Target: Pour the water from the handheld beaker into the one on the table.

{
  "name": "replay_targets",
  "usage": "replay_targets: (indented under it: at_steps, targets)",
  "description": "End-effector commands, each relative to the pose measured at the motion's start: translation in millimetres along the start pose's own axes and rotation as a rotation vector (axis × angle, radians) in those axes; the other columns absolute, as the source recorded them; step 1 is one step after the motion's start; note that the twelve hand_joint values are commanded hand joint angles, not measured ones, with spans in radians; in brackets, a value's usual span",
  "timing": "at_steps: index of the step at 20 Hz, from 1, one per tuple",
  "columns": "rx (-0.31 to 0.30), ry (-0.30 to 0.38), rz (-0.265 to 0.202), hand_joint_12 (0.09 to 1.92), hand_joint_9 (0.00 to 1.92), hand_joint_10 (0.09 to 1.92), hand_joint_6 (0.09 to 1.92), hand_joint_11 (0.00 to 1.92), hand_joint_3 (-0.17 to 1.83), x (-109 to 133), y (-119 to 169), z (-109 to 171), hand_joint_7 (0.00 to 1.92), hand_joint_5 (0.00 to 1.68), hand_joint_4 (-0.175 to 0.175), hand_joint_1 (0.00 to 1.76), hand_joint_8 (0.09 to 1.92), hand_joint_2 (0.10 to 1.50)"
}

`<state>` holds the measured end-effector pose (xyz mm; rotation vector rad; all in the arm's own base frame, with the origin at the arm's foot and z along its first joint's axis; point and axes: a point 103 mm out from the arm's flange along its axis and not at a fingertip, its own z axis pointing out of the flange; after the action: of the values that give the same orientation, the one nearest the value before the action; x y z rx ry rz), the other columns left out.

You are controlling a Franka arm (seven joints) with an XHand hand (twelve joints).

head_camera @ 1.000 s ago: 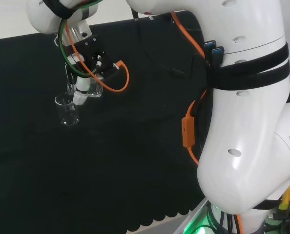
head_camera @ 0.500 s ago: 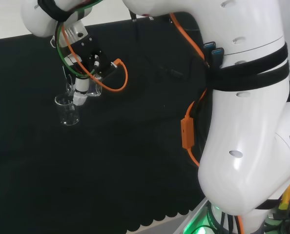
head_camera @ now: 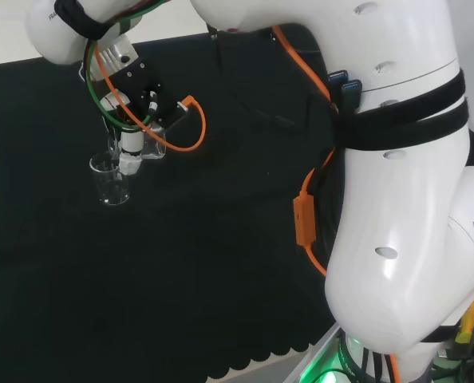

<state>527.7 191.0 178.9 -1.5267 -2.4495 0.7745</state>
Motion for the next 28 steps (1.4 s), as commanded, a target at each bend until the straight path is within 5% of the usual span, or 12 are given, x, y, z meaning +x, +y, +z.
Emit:
replay_targets:
  at_steps: [1,8,10,28]
  targets:
    - [0.018,-0.026,0.01,0.96,1.5,0.09,0.47,1.1,0.68,3,1,-2,1.63,1.39,0.175,1.15,0.09,0.61]
    - [0.034,-0.041,0.016,0.96,1.5,0.09,0.47,1.1,0.68,5,2,-1,1.63,1.39,0.175,1.15,0.09,0.61]
    - [0.042,-0.06,0.022,0.96,1.5,0.09,0.47,1.1,0.69,23,13,-5,1.63,1.39,0.175,1.15,0.09,0.61]
    - [0.065,-0.097,0.054,0.95,1.51,0.09,0.49,1.1,0.69,8,5,-10,1.63,1.38,0.175,1.15,0.09,0.61]
